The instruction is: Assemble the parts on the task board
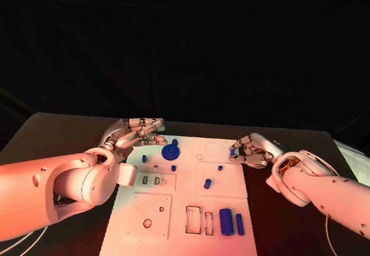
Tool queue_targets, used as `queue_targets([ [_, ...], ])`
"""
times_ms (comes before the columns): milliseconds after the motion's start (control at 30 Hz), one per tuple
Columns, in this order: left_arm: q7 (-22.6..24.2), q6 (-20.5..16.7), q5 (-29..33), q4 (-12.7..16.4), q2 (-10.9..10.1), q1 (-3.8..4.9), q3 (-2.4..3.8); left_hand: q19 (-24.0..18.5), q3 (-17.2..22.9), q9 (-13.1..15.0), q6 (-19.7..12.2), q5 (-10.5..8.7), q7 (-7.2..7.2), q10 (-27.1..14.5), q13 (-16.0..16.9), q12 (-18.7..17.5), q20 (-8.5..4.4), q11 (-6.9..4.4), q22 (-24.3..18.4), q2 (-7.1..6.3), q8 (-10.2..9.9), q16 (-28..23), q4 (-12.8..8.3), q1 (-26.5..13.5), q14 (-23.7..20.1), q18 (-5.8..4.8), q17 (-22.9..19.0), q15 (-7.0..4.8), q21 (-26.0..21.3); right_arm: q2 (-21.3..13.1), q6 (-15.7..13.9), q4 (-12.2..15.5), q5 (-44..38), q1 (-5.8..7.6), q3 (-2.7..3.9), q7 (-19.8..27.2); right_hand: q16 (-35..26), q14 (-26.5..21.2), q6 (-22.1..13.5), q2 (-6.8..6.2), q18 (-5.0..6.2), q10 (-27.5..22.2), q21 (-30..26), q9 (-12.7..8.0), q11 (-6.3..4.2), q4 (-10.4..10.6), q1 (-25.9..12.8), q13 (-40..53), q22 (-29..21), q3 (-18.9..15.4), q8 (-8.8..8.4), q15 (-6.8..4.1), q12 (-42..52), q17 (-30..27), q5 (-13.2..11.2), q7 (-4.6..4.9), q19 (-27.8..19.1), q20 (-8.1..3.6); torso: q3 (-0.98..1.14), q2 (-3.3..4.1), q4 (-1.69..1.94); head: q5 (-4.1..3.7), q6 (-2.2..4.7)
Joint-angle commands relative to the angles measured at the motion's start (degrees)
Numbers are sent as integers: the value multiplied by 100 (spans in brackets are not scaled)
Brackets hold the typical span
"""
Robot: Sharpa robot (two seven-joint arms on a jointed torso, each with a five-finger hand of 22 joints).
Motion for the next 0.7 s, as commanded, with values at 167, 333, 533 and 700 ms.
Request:
queue_targets([
  [167,60,76,-7,26,10,1,3,-26,20,-4,-28,13,19,5,-5,-24,27,24,-7,-40,-14,-39,2,30,-36,1,5,-16,-21,-45,-245,667,191,116,12,-479,22,526,72,95,-104,7,31,64,22,-4,-1,246,2,65,-15,-32,-18,1130,-8,-93,8,-49,-8,-8,3,29,12],
  [333,61,78,-7,9,15,1,3,-26,26,-4,-29,13,19,4,-5,-25,26,25,-7,-40,-14,-41,-1,31,-36,1,7,-16,-22,56,-183,1077,-93,151,11,-794,15,524,35,87,-103,-16,27,58,33,-26,-1,216,-5,84,-42,-25,-55,1118,-14,-77,6,-48,-17,-13,8,63,15],
  [533,65,85,-7,-48,33,0,3,-26,26,-4,-29,13,19,4,-5,-25,26,25,-7,-40,-14,-41,-1,31,-36,1,7,-16,-22,353,74,1342,-318,154,-35,-1090,2,518,-4,87,-100,-59,14,50,53,-21,-37,160,-30,96,-74,-11,-121,1094,-26,-53,-5,-40,-22,-22,19,174,-36],
  [700,59,85,-7,-88,52,-2,3,-25,36,-4,-30,14,17,2,-5,-25,26,24,-8,-39,-15,-43,-8,35,-38,1,10,-16,-24,660,-32,1475,-1015,133,-126,-1667,-11,514,-13,73,-98,-85,8,50,61,-75,-24,131,-38,151,-96,0,-167,1073,68,-45,-8,-29,-35,-26,38,204,-84],
])
